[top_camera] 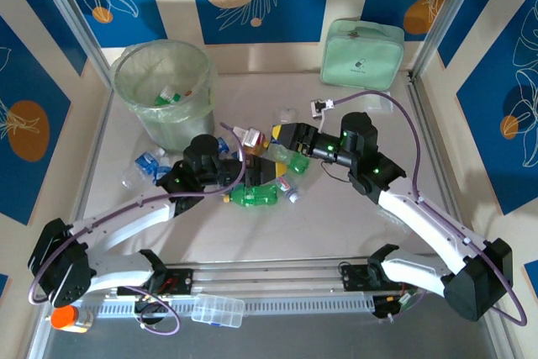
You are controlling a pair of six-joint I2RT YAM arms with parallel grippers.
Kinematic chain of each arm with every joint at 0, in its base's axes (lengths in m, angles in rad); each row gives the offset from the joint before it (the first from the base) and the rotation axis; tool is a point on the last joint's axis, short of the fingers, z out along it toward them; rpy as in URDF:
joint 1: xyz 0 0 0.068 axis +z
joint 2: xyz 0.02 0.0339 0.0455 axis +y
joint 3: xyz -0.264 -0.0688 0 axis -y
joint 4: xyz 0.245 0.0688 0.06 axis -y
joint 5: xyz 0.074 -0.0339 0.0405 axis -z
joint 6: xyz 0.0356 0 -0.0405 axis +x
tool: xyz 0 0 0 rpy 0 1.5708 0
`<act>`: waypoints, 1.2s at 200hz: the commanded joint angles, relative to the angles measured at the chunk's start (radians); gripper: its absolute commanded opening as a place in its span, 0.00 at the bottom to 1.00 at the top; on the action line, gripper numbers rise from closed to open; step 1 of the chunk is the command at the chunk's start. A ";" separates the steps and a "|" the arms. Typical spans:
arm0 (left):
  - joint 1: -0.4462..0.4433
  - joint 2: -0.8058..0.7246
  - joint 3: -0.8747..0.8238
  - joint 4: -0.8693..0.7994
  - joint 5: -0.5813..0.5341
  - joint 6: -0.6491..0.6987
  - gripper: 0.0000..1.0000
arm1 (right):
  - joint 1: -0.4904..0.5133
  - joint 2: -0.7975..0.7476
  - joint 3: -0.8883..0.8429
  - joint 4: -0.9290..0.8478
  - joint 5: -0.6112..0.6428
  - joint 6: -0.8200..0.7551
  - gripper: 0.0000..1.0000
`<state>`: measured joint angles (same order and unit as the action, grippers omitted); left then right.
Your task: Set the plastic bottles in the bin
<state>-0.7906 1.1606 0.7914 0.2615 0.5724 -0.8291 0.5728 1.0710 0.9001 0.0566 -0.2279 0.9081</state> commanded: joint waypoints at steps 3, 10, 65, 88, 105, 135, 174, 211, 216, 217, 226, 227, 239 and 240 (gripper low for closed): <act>-0.007 -0.097 -0.032 -0.096 -0.087 0.052 0.13 | 0.010 -0.045 -0.001 -0.063 0.006 -0.039 0.94; -0.006 -0.131 -0.042 -0.135 -0.118 0.068 0.13 | 0.009 -0.052 -0.001 -0.085 0.013 -0.053 0.95; 0.052 -0.290 0.085 -0.571 -0.347 0.267 0.08 | -0.039 -0.116 0.007 -0.259 0.079 -0.143 0.96; 0.122 -0.293 0.159 -0.684 -0.370 0.316 0.06 | -0.075 -0.140 0.009 -0.304 0.074 -0.163 0.96; 0.178 -0.276 0.224 -0.754 -0.383 0.351 0.05 | -0.096 -0.156 0.016 -0.334 0.073 -0.181 0.95; 0.255 -0.204 0.376 -0.839 -0.390 0.428 0.04 | -0.133 -0.167 0.030 -0.377 0.064 -0.209 0.95; 0.387 -0.083 0.547 -0.867 -0.432 0.399 0.00 | -0.168 -0.161 0.035 -0.390 0.043 -0.221 0.95; 0.490 0.048 0.711 -0.885 -0.519 0.381 0.00 | -0.175 -0.142 0.024 -0.393 0.036 -0.226 0.95; 0.503 0.068 0.736 -0.895 -0.534 0.370 0.00 | -0.175 -0.139 0.022 -0.395 0.036 -0.225 0.95; 0.507 0.072 0.741 -0.897 -0.538 0.367 0.00 | -0.175 -0.138 0.021 -0.395 0.036 -0.225 0.95; 0.532 0.103 0.778 -0.915 -0.561 0.332 0.00 | -0.177 -0.134 0.018 -0.402 0.040 -0.224 0.95; 0.535 0.106 0.781 -0.916 -0.564 0.328 0.00 | -0.177 -0.133 0.017 -0.402 0.040 -0.224 0.95; 0.562 0.147 0.819 -0.947 -0.598 0.268 0.01 | -0.177 -0.132 0.006 -0.407 0.052 -0.218 0.95; 0.563 0.150 0.824 -0.949 -0.599 0.263 0.01 | -0.177 -0.132 0.005 -0.408 0.054 -0.216 0.95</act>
<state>-0.2821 1.2552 1.5295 -0.6178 0.0708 -0.4671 0.4004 0.9325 0.9012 -0.3302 -0.1684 0.7055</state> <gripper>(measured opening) 0.263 0.951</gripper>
